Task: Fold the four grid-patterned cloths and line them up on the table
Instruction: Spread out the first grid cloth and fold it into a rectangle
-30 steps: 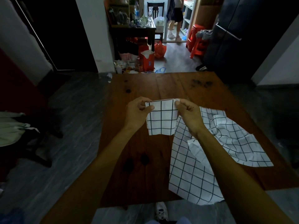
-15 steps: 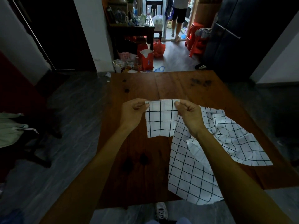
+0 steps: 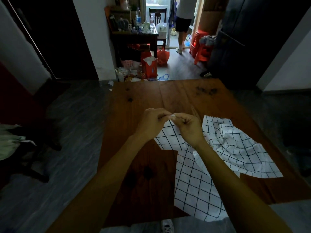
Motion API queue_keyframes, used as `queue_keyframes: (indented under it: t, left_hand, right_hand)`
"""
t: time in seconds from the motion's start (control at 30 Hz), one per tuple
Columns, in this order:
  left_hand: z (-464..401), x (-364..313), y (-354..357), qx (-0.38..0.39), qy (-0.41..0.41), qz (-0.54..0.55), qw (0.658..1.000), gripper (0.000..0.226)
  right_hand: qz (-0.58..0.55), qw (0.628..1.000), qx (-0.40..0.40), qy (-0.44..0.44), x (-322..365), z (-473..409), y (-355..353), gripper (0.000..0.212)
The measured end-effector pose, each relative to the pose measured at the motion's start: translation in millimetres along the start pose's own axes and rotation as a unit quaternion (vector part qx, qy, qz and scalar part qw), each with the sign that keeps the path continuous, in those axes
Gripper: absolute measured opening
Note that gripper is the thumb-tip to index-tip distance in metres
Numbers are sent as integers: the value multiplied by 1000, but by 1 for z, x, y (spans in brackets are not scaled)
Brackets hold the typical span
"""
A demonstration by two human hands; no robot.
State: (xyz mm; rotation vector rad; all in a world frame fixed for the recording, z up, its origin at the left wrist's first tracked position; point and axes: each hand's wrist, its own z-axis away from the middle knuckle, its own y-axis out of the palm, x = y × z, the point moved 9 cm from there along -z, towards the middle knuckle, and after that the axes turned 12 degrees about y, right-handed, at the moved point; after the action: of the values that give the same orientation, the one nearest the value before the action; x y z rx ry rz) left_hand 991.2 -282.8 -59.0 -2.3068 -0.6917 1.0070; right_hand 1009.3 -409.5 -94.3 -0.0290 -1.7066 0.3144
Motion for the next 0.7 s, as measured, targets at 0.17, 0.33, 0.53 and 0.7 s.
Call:
queue_keyframes:
  t: [0.17, 0.33, 0.53, 0.7]
  left_hand:
    - [2, 10, -10, -42, -42, 15, 998, 12]
    - [8, 18, -5, -23, -70, 51, 996, 8]
    - [-3, 12, -13, -30, -30, 25, 999, 12]
    - [2, 18, -14, -61, -57, 40, 996, 14]
  right_hand:
    - [62, 997, -31, 33, -8, -5, 2, 9]
    - [144, 988, -43, 26, -7, -4, 11, 15]
    - [145, 989, -34, 20, -3, -7, 14, 16]
    - [184, 982, -23, 24, -14, -2, 12, 15]
